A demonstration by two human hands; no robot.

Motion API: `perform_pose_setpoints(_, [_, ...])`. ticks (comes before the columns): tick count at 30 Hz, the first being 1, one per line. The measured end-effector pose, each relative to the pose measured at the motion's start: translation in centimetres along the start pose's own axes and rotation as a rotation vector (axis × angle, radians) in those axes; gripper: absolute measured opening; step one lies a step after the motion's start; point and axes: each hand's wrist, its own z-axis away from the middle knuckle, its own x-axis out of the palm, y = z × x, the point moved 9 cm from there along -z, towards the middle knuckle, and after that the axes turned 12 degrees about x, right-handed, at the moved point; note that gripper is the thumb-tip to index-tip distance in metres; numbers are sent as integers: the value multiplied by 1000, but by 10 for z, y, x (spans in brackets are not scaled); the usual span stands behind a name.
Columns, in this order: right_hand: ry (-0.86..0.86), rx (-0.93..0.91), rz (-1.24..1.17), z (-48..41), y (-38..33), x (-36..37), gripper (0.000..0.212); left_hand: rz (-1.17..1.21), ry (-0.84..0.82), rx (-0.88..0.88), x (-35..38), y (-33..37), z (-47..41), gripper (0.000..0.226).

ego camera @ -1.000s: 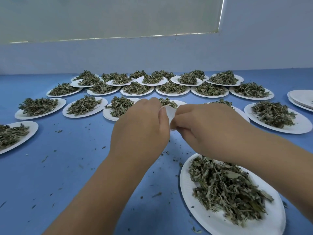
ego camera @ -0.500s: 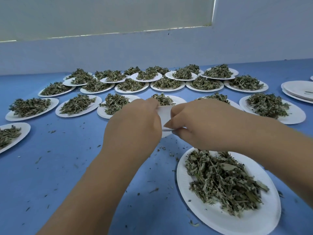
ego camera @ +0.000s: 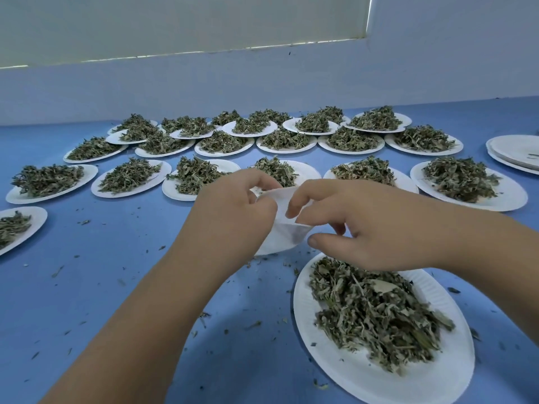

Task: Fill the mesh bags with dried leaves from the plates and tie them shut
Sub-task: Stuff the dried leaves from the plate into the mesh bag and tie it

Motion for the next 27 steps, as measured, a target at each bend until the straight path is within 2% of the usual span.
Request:
perform_pose_setpoints(2, [53, 4, -94, 5, 2, -5, 15, -12, 34, 28, -2, 3, 0, 24])
perform_pose_setpoints(7, [264, 46, -526, 32, 22, -36, 27, -51, 125, 89, -8, 8, 2, 27])
perform_pose_setpoints(9, [248, 79, -598, 40, 35, -36, 23, -116, 153, 130, -11, 12, 2, 26])
perform_pose_setpoints(11, [140, 107, -570, 46, 47, -26, 27, -228, 159, 184, -11, 17, 2, 25])
perform_pose_setpoints(15, [-57, 159, -377, 57, 59, 0, 54, -304, 162, 208, -9, 20, 2, 26])
perform_pose_setpoints(20, [-86, 188, -232, 68, 57, 6, 75, -315, 115, 203, 3, 19, 3, 28])
perform_pose_setpoints(25, [-90, 183, -149, 70, 52, 12, 71, -242, 85, 174, 15, 17, 4, 26])
perform_pose_setpoints(27, [-127, 187, -128, 70, 50, 13, 63, -214, 72, 172, 19, 16, 4, 24])
